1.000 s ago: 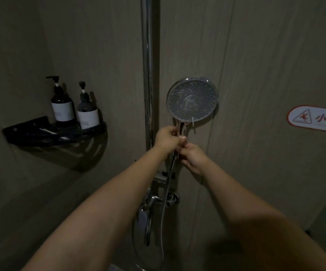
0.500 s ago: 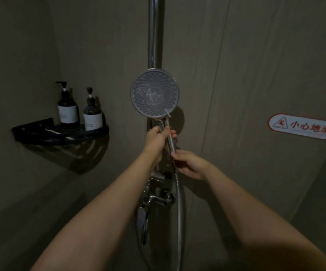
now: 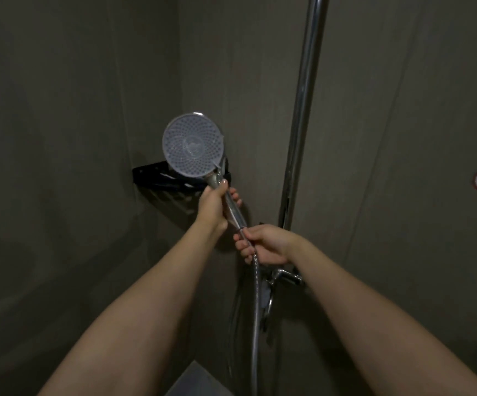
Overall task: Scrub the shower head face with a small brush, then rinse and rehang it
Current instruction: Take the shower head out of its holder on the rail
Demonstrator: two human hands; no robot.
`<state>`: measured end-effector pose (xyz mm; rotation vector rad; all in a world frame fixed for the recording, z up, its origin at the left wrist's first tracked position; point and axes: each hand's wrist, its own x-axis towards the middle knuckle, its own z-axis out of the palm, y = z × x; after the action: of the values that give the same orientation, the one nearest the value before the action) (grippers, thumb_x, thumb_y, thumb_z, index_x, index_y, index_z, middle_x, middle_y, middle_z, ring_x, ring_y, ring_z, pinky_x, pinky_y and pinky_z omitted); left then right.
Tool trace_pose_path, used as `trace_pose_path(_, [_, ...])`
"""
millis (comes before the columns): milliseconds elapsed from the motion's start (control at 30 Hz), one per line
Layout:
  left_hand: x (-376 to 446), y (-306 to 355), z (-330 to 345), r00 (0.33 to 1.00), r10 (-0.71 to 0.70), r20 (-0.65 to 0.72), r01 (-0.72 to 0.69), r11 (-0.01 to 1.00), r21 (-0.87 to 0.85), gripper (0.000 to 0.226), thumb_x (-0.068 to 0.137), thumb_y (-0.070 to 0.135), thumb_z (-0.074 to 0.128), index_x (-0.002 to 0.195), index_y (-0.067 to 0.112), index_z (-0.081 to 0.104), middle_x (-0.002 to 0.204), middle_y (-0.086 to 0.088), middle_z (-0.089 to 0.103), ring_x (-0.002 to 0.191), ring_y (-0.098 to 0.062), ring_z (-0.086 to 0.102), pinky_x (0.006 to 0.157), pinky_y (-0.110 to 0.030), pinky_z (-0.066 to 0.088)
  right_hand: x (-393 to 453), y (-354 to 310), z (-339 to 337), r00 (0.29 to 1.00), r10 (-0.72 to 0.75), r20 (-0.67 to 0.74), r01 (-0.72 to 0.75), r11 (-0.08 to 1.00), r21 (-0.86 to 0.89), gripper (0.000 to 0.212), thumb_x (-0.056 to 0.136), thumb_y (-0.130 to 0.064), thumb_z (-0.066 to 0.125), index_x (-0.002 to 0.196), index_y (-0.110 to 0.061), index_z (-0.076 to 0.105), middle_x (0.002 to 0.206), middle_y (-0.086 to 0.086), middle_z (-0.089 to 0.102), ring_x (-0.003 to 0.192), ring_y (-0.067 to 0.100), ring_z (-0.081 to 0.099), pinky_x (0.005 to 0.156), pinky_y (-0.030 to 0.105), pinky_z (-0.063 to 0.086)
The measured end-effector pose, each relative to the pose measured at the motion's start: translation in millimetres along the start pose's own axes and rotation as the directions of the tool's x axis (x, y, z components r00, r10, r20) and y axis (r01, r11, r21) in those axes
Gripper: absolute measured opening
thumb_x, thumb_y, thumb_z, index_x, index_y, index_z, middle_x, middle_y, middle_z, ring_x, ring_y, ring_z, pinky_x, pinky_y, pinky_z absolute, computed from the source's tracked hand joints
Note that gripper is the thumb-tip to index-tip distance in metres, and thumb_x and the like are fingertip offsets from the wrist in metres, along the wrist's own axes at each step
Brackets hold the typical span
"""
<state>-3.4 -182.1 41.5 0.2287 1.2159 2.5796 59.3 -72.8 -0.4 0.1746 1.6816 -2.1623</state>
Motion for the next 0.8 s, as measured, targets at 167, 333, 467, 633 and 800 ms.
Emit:
trace_pose_path(167, [-1.1, 7.5, -21.6, 0.979, 0.074, -0.189, -0.076, 0.997, -0.003, 0.014, 0.097, 0.012, 0.046, 0.084, 0.016, 0.049, 0.071, -0.003, 0.049, 0.063, -0.013, 0.051, 0.066, -0.028, 0.048, 13.3, -1.5, 36.8, 0.946, -0.226, -0.234, -0.012, 0.695, -0.719, 0.021, 0.1, -0.023, 0.034, 0.082, -0.019, 0.045, 0.071, -0.002, 0.045, 0.058, 0.009, 0.045, 0.056, 0.022, 0.037])
trace_pose_path(333, [0.0, 12.7, -26.4, 0.973, 0.102, -0.206, -0.095, 0.994, 0.046, 0.014, 0.096, 0.014, 0.047, 0.083, 0.016, 0.051, 0.071, -0.003, 0.051, 0.063, -0.013, 0.052, 0.064, -0.026, 0.048, 17.0, 6.6, 38.5, 0.935, -0.271, -0.229, 0.083, 0.795, -0.601, 0.019, 0.101, -0.023, 0.032, 0.105, -0.015, 0.049, 0.084, 0.001, 0.057, 0.07, 0.011, 0.054, 0.065, 0.024, 0.043])
trace_pose_path(467, [1.0, 13.7, -28.8, 0.98, 0.091, -0.179, -0.09, 0.996, 0.015, 0.013, 0.096, 0.015, 0.047, 0.084, 0.016, 0.051, 0.07, -0.002, 0.051, 0.063, -0.013, 0.052, 0.064, -0.026, 0.048, 7.9, -1.9, 31.8, 0.951, -0.23, -0.207, 0.106, 0.871, -0.48, 0.01, 0.096, -0.01, 0.045, 0.091, -0.012, 0.053, 0.083, 0.005, 0.06, 0.068, 0.012, 0.058, 0.053, 0.015, 0.051])
trace_pose_path(633, [1.4, 18.6, -28.2, 0.987, 0.077, -0.141, -0.078, 0.997, 0.0, 0.011, 0.096, 0.016, 0.047, 0.086, 0.017, 0.052, 0.071, -0.001, 0.052, 0.065, -0.013, 0.053, 0.068, -0.028, 0.049, 11.8, 3.0, 27.5, 0.936, -0.279, -0.213, 0.179, 0.901, -0.395, 0.021, 0.099, -0.029, 0.041, 0.096, -0.016, 0.057, 0.087, 0.006, 0.063, 0.075, 0.013, 0.058, 0.068, 0.024, 0.045])
trace_pose_path(800, [0.8, 18.6, -27.2, 0.989, 0.081, -0.122, -0.08, 0.997, 0.013, 0.009, 0.096, 0.016, 0.047, 0.089, 0.018, 0.052, 0.072, -0.001, 0.052, 0.067, -0.013, 0.054, 0.075, -0.03, 0.05, 16.4, 7.0, 26.8, 0.904, -0.377, -0.203, 0.235, 0.833, -0.501, 0.021, 0.097, -0.027, 0.046, 0.086, -0.012, 0.056, 0.078, 0.003, 0.056, 0.065, 0.011, 0.052, 0.061, 0.023, 0.042])
